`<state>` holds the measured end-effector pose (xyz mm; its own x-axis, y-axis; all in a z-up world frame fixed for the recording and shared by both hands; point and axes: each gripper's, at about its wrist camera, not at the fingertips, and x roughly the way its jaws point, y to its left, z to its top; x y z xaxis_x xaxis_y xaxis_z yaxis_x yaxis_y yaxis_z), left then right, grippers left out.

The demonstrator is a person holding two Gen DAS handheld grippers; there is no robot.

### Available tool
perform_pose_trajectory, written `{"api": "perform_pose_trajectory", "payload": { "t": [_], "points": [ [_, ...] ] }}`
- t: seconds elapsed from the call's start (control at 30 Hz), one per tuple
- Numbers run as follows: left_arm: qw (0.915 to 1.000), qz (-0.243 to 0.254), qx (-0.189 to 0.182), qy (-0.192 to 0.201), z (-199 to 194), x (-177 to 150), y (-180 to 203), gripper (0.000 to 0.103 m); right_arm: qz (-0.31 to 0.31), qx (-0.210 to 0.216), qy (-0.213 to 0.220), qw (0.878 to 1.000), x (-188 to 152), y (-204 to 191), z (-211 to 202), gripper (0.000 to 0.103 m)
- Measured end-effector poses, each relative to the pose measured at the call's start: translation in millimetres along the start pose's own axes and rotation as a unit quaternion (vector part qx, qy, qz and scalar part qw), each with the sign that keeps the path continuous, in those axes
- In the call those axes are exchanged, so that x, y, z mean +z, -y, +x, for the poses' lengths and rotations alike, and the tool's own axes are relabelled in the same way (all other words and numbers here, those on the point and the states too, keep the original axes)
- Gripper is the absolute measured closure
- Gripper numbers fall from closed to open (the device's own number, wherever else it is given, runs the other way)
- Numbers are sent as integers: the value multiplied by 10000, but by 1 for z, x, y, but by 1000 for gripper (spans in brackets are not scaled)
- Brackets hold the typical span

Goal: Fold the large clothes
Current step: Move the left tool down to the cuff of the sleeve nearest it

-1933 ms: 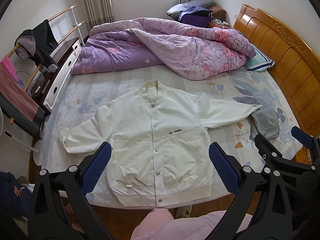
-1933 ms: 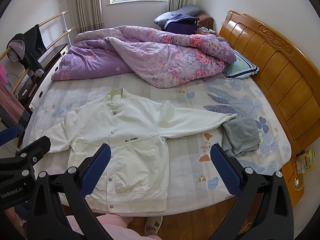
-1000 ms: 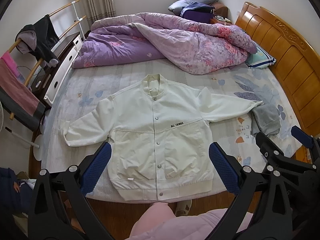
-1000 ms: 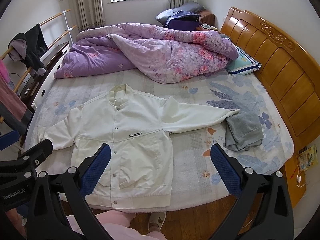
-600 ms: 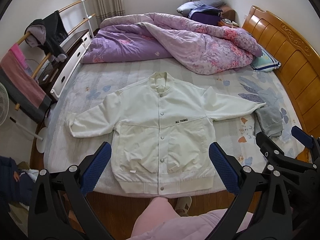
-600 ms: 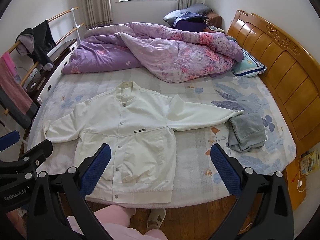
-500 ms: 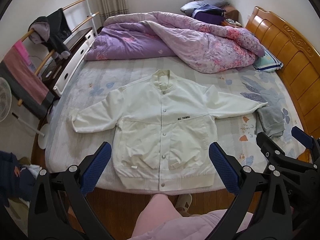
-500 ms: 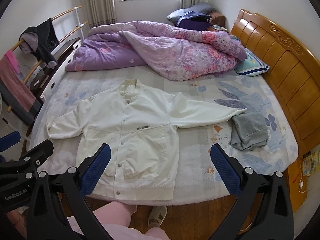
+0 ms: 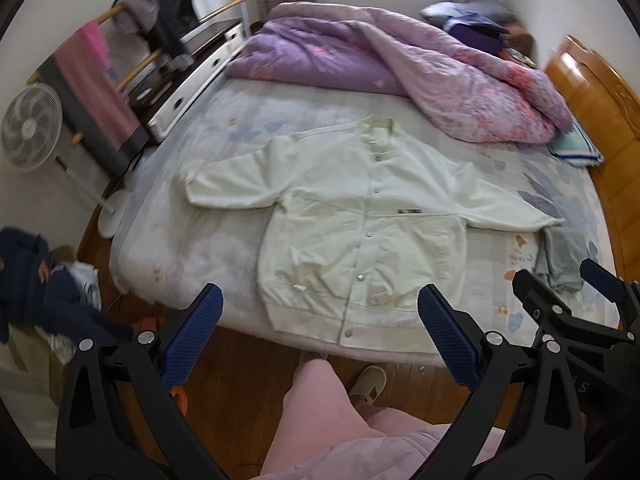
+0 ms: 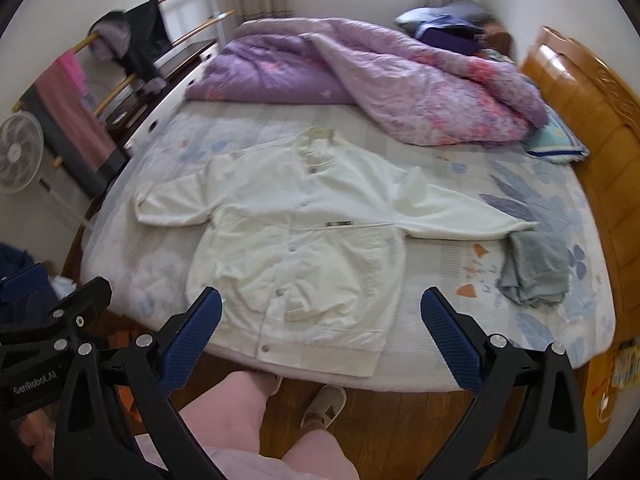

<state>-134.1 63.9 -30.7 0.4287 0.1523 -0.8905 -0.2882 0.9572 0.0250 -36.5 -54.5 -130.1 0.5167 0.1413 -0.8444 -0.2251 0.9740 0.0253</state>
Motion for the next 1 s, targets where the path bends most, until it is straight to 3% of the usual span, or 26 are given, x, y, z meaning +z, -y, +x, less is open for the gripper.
{"api": "perform_pose_trajectory", "payload": {
  "t": [0.17, 0.4, 0.6, 0.77, 0.93, 1.0],
  "points": [
    [9991, -360, 57, -197, 18, 12, -40, 5, -388, -9, -96, 9992, 15, -34, 18, 7],
    [9971, -444, -14, -615, 76, 54, -105, 5, -317, 68, -473, 9984, 54, -88, 69, 7],
    [9893, -617, -149, -1315, 171, 108, -199, 5, 35, -128, -1220, 9924, 95, -149, 145, 7],
    [9782, -1046, -158, -1786, 275, 152, -293, 5, 392, -312, -1802, 9823, 117, -186, 211, 7],
    [9686, -954, 611, -2213, 370, 182, -361, 5, 565, -599, -2206, 9719, 134, -200, 263, 8],
    [9652, -1051, 638, -2308, 396, 193, -383, 5, 688, -691, -2280, 9688, 140, -200, 276, 8]
  ]
}}
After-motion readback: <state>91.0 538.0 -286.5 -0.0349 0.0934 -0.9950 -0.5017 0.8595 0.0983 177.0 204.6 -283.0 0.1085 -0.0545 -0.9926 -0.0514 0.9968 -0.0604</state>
